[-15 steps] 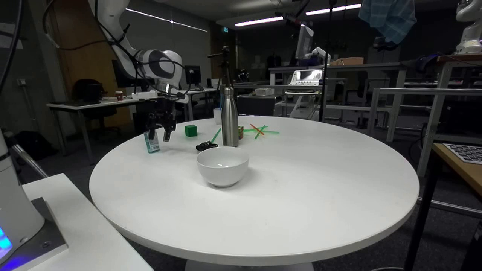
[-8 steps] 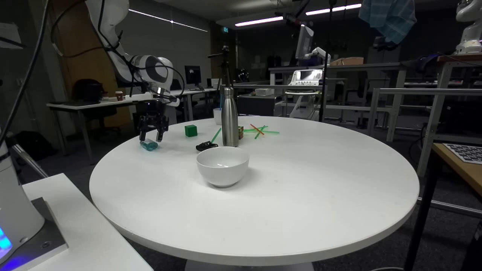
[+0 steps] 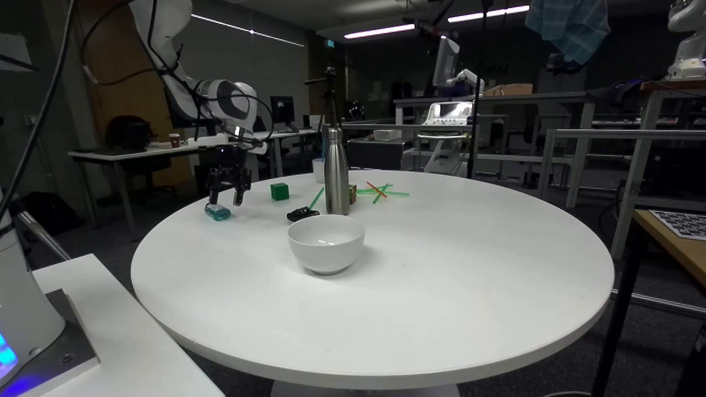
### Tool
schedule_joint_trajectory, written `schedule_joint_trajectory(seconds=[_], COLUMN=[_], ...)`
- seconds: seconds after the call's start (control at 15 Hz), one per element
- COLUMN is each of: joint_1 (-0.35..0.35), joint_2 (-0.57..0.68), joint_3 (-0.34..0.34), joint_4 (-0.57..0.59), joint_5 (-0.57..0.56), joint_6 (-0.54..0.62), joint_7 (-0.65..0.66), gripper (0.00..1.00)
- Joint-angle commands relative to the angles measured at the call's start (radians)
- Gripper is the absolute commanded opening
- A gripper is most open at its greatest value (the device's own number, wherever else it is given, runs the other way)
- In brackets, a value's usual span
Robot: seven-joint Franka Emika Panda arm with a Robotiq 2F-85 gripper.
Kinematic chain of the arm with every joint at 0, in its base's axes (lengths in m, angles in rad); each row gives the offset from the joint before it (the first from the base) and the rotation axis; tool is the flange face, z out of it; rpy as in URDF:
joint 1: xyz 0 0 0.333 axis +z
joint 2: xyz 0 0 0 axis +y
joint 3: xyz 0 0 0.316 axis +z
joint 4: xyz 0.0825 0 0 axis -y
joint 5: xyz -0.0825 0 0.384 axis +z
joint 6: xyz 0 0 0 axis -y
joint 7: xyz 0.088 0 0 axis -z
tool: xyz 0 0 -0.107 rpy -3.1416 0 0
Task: Push the smaller bottle down
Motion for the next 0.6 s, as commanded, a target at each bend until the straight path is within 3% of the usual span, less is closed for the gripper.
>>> schedule_joint_trajectory(seconds=[0.0,0.53], joint_1=[0.001,0.019], joint_2=[-0.050,-0.164], joint_3=[0.004,0.033], joint_4=[0.010,0.017], joint_5=[-0.021,-0.043], joint_6=[-0.034,-0.037], joint_7=[0.005,0.020], gripper=[1.00,1.00])
